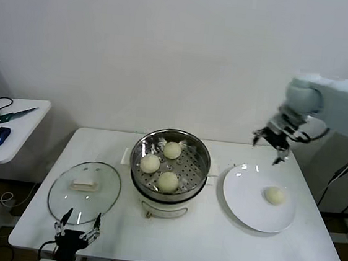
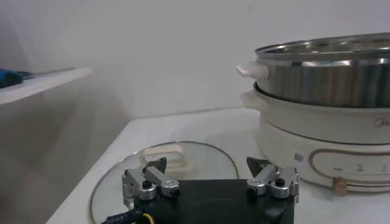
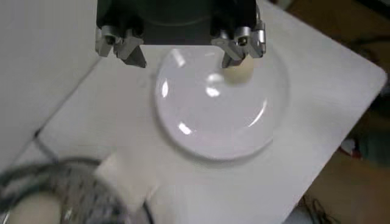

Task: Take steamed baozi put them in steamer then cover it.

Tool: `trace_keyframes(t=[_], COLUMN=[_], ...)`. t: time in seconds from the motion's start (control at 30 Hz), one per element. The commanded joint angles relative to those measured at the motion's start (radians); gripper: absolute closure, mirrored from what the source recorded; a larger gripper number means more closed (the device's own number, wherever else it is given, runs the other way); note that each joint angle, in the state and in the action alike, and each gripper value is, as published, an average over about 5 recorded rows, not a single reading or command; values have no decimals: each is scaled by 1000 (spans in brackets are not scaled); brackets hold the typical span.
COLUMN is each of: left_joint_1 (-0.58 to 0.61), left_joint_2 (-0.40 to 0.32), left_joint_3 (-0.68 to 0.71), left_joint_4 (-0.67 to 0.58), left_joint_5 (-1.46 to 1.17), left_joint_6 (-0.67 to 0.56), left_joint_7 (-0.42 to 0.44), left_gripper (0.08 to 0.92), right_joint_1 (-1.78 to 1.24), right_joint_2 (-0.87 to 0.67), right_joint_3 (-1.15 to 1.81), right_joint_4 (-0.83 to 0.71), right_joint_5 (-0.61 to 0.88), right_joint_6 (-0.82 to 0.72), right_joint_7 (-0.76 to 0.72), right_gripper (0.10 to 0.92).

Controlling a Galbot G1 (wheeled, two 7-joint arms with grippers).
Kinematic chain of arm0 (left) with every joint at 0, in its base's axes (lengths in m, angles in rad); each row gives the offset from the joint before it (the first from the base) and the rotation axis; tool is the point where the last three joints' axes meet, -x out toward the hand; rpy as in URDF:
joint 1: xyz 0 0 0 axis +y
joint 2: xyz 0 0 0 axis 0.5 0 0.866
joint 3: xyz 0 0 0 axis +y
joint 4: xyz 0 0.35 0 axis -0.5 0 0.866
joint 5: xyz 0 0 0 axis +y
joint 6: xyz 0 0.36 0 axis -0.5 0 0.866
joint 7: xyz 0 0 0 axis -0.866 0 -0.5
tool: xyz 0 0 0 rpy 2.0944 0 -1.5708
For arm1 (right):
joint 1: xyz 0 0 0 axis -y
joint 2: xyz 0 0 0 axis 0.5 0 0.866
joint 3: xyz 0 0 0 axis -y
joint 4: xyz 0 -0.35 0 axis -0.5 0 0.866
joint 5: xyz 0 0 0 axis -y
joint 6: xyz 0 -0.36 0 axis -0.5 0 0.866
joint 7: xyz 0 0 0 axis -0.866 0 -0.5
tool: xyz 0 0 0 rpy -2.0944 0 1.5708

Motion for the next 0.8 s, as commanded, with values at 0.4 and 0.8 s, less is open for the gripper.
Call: trace_keyframes(t=[0.4,0.8], left_joint_1=[12,19], left_joint_2=[-9,-20], left_joint_3=[-13,-17], left_joint_4=[12,19], left_joint_5=[1,6], left_joint_6=[-9,-12], left_joint_7=[0,-2], left_gripper=[177,177], right_joint_1=[-719,-834], right_joint_2=[-151,-66], right_joint_3=[626,738], right_joint_4=[-327,-434], right_joint_5=[-207,-227], right_joint_6=[-189,-180], right_joint_7=[85,95], right_gripper=[203,203])
